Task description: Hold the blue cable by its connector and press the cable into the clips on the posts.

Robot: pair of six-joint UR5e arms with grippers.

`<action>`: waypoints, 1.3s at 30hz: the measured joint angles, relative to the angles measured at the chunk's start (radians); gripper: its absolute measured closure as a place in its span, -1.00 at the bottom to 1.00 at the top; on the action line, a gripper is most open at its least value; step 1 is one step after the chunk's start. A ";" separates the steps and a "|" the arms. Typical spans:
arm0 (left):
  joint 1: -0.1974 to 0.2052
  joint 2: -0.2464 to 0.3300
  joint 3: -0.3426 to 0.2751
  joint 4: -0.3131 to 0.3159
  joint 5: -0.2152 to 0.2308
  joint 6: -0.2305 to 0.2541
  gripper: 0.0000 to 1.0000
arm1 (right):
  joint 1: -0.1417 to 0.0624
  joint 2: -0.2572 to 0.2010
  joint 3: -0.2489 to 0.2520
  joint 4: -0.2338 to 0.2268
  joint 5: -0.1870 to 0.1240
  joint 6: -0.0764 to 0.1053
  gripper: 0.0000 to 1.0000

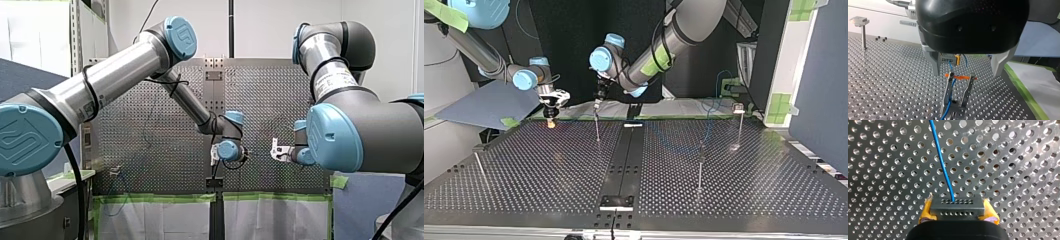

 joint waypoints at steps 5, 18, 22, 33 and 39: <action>-0.003 0.007 0.000 -0.004 -0.009 -0.001 -1.00 | 0.000 0.000 0.000 0.000 0.000 0.001 1.00; -0.030 0.097 -0.065 0.030 -0.005 -0.001 -1.00 | 0.000 -0.001 0.000 0.004 0.003 0.005 1.00; -0.026 0.132 -0.099 0.064 -0.001 -0.002 -1.00 | 0.000 0.000 0.000 0.003 0.003 0.005 1.00; -0.022 0.221 -0.189 0.124 -0.013 -0.002 -1.00 | 0.000 0.000 0.000 0.002 0.004 0.006 1.00; -0.020 0.272 -0.240 0.133 -0.047 -0.004 -1.00 | 0.000 0.000 0.000 0.005 0.005 0.006 1.00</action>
